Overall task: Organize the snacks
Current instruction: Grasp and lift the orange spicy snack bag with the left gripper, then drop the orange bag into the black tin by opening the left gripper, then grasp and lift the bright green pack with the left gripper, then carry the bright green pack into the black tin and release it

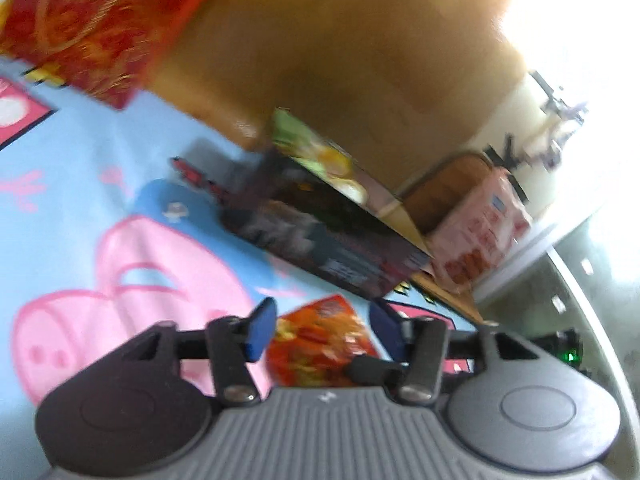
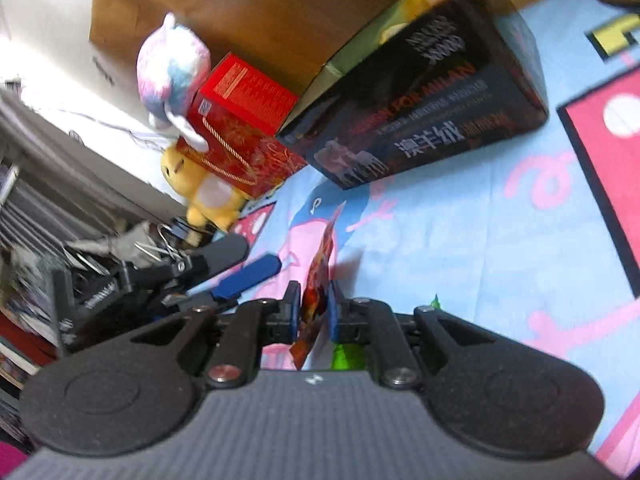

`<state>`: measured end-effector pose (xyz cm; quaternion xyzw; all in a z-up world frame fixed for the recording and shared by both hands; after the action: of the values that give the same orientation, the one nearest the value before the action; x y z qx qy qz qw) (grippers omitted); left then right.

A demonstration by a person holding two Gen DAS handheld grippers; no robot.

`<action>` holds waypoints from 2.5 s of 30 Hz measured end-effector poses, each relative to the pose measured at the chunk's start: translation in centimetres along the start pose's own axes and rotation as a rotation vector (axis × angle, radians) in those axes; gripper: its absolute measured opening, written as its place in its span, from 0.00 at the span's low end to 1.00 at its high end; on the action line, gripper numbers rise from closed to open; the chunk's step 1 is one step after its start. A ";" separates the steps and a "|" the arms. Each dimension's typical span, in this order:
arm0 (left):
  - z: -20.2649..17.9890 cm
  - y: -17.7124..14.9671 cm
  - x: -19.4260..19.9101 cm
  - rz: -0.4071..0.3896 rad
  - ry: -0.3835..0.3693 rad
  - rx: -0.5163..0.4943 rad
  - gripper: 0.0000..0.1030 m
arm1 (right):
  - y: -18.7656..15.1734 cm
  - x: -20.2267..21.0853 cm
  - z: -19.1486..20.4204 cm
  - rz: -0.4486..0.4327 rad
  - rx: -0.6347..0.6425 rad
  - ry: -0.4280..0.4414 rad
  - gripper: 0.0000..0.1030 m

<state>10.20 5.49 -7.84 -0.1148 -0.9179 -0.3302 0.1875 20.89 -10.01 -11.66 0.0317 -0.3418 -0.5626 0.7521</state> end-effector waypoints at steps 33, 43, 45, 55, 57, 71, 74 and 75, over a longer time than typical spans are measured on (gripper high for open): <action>-7.2 8.8 -15.3 0.089 -0.022 -0.159 0.56 | 12.1 2.7 3.0 -0.438 0.659 -0.525 0.52; -9.2 5.3 -7.7 0.042 -0.074 -0.237 0.56 | 6.8 7.5 2.1 -0.430 0.488 -0.391 0.54; -8.2 2.7 -5.7 0.074 -0.068 -0.224 0.56 | 3.8 7.7 1.2 -0.337 0.443 -0.342 0.54; -2.7 -7.4 -1.6 0.177 -0.070 0.007 0.56 | -5.8 5.8 1.6 -0.124 0.373 -0.287 0.45; -2.7 -7.6 -1.4 0.171 -0.064 0.007 0.54 | -6.9 5.2 2.3 -0.105 0.376 -0.282 0.36; -5.6 -5.5 2.2 0.083 -0.081 -0.083 0.50 | -7.6 4.9 7.7 -0.165 0.558 -0.305 0.32; -7.6 -2.4 2.0 0.041 -0.079 -0.159 0.50 | -4.4 5.2 9.0 -0.237 0.578 -0.294 0.32; -8.4 -1.0 1.7 0.023 -0.081 -0.186 0.50 | -3.1 5.3 9.3 -0.260 0.576 -0.287 0.32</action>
<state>10.55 -0.57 -1.74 -0.1555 -0.8887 -0.4071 0.1425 13.95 -12.59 -3.40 0.2067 -0.5818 -0.5327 0.5788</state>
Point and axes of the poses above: each gripper's, at about its wrist camera, not at the fingertips, and x roughly against the way its jaws point, z to its left, y to its top, the point moved 8 cm from there along -x, roughly the way its jaws point, and after that the axes turned 5 degrees about -y, right-handed, at the moved point
